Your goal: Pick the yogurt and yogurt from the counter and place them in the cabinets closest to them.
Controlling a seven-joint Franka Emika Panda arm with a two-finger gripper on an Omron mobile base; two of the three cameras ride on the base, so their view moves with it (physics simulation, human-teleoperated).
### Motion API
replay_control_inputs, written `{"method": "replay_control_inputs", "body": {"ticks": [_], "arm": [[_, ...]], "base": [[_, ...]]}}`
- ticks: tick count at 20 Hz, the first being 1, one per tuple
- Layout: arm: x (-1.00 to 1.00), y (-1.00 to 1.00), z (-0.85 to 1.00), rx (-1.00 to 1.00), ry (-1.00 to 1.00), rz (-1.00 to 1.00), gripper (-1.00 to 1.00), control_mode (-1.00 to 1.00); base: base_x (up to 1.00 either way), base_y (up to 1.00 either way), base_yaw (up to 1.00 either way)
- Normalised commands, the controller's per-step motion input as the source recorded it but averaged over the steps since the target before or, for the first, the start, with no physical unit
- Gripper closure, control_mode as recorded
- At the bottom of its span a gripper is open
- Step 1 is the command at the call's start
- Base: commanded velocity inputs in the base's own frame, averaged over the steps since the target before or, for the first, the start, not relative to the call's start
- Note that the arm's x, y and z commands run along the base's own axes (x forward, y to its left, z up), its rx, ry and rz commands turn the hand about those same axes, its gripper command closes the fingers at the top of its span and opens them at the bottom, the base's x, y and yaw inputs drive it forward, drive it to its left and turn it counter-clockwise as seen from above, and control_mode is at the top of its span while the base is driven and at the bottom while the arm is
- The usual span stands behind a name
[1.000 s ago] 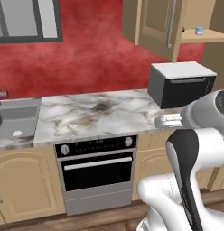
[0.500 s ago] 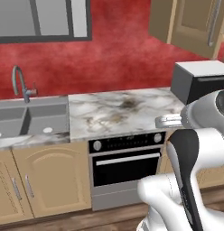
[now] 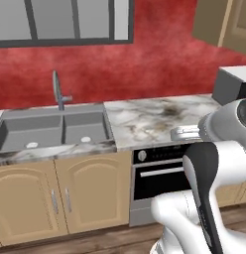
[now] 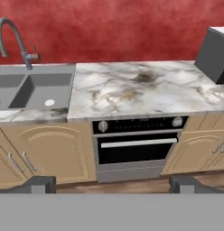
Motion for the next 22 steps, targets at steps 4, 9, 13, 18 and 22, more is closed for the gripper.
{"method": "replay_control_inputs", "body": {"ticks": [4,9,13,18,22], "arm": [[0.0,0.0,0.0,0.0,0.0,0.0,-1.0,1.0],[0.0,0.0,0.0,0.0,0.0,0.0,-1.0,1.0],[0.0,0.0,0.0,0.0,0.0,0.0,-1.0,1.0],[0.0,0.0,0.0,0.0,0.0,0.0,-1.0,1.0],[0.0,0.0,0.0,0.0,0.0,0.0,-1.0,1.0]], "base": [[-0.05,0.75,0.0],[-0.02,0.76,0.0],[-0.02,0.75,0.0],[-0.04,0.75,0.0],[-0.03,0.75,0.0]]}}
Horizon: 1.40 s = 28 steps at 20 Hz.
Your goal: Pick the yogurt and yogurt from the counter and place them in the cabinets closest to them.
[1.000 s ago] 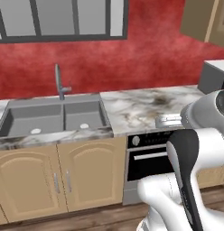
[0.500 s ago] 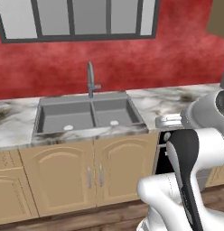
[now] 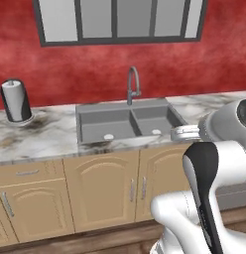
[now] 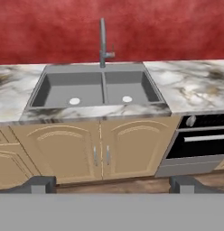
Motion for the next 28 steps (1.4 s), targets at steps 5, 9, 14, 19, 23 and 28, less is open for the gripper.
{"method": "replay_control_inputs", "body": {"ticks": [5,9,14,19,23,28], "arm": [[0.0,0.0,0.0,0.0,0.0,0.0,-1.0,1.0],[0.0,0.0,0.0,0.0,0.0,0.0,-1.0,1.0],[0.0,0.0,0.0,0.0,0.0,0.0,-1.0,1.0],[0.0,0.0,0.0,0.0,0.0,0.0,-1.0,1.0],[0.0,0.0,0.0,0.0,0.0,0.0,-1.0,1.0],[0.0,0.0,0.0,0.0,0.0,0.0,-1.0,1.0]], "base": [[0.0,0.76,0.0],[0.0,0.78,0.0],[0.0,0.78,0.0],[0.0,0.79,0.0],[0.0,0.77,0.0],[0.0,0.78,0.0]]}}
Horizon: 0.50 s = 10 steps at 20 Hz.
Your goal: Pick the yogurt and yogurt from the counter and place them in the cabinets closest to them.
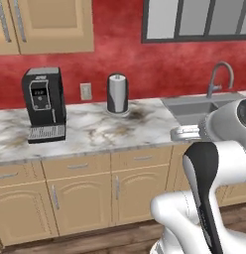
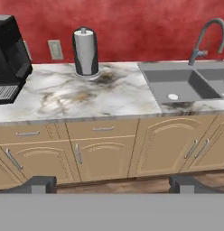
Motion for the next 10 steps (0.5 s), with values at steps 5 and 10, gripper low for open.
{"method": "replay_control_inputs", "body": {"ticks": [5,10], "arm": [[0.0,0.0,0.0,0.0,0.0,0.0,-1.0,1.0],[0.0,0.0,0.0,0.0,0.0,0.0,-1.0,1.0]], "base": [[0.0,0.78,0.0],[0.0,0.77,-0.01]]}}
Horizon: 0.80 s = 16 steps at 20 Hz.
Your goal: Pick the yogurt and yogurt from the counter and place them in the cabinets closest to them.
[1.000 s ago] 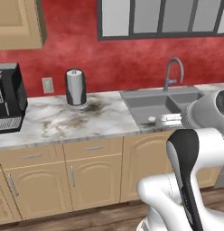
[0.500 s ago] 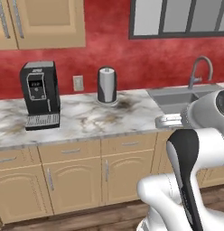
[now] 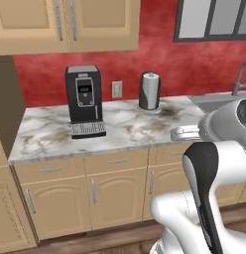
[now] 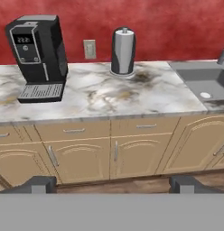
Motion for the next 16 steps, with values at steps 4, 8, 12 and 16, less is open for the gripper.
{"method": "replay_control_inputs", "body": {"ticks": [4,8,12,16], "arm": [[0.0,0.0,0.0,0.0,0.0,0.0,-1.0,1.0],[0.0,0.0,0.0,0.0,0.0,0.0,-1.0,1.0],[0.0,0.0,0.0,0.0,0.0,0.0,-1.0,1.0],[0.0,0.0,0.0,0.0,0.0,0.0,-1.0,1.0]], "base": [[0.0,0.78,-0.01],[0.0,0.77,-0.01],[0.0,0.78,-0.01],[0.0,0.8,-0.01]]}}
